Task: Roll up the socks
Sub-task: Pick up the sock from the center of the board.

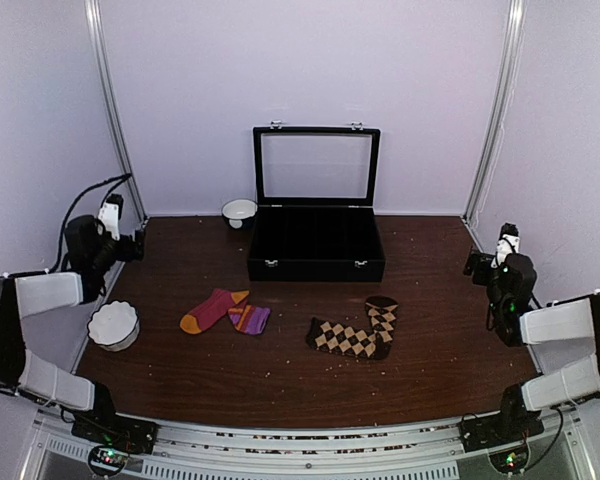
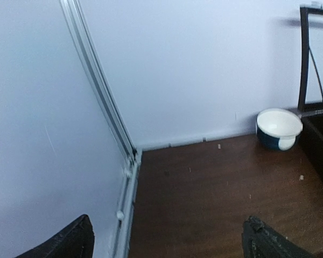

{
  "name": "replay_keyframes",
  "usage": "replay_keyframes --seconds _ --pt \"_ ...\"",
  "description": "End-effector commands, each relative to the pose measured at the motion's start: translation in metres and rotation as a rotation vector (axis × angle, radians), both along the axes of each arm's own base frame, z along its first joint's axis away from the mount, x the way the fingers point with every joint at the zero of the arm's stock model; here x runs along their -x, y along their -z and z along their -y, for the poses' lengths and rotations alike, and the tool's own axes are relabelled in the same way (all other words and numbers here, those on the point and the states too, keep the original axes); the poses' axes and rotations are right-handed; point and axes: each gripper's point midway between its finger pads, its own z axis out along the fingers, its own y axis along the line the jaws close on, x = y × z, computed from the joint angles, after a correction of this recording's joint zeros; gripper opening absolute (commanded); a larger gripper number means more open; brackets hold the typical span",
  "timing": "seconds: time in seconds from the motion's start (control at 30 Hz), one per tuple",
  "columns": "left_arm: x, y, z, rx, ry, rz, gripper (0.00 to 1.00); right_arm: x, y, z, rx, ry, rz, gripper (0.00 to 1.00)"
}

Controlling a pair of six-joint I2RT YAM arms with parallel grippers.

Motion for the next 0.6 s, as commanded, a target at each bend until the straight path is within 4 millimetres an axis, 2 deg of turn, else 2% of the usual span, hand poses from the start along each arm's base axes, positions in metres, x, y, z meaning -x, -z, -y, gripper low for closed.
replay_keyframes --seconds 0.0,0.03,0.07,0.1,0.17,0.23,0.3,0.4,0.53,0.57 --pt "0.017 -0.02 0.019 -0.061 0.125 -0.217 0.98 0.01 -0.041 0.028 -0.043 0.177 -0.111 1.0" --pt "0.023 -0.021 0.025 -0.063 0.163 -0.261 0.98 0.009 -0.049 0.019 -0.042 0.123 -0.139 1.0" --pt "0.031 -0.021 0.032 -0.058 0.208 -0.299 0.98 0.014 -0.059 0.023 -0.125 0.162 -0.123 1.0" --pt "0.04 -0.02 0.041 -0.057 0.266 -0.338 0.98 0.02 -0.064 0.026 -0.231 0.197 -0.106 1.0" --pt "0.057 -0.016 0.055 -0.058 0.359 -0.395 0.98 0.029 -0.066 0.013 -0.372 0.149 -0.145 1.0" --pt "0.074 -0.013 0.066 -0.056 0.43 -0.435 0.98 0.029 -0.063 -0.025 -0.435 -0.075 -0.182 1.0" --pt "0.089 -0.009 0.075 -0.071 0.487 -0.474 0.98 0.035 -0.062 -0.059 -0.478 -0.277 -0.143 1.0" --pt "0.111 0.0 0.089 -0.105 0.564 -0.539 0.98 0.053 -0.049 -0.079 -0.446 -0.27 -0.212 1.0" --pt "0.132 0.015 0.112 -0.13 0.657 -0.61 0.98 0.074 -0.026 -0.13 -0.373 -0.323 -0.32 0.98" --pt "0.134 0.022 0.116 -0.134 0.669 -0.632 0.98 0.082 -0.018 -0.151 -0.349 -0.354 -0.358 0.98"
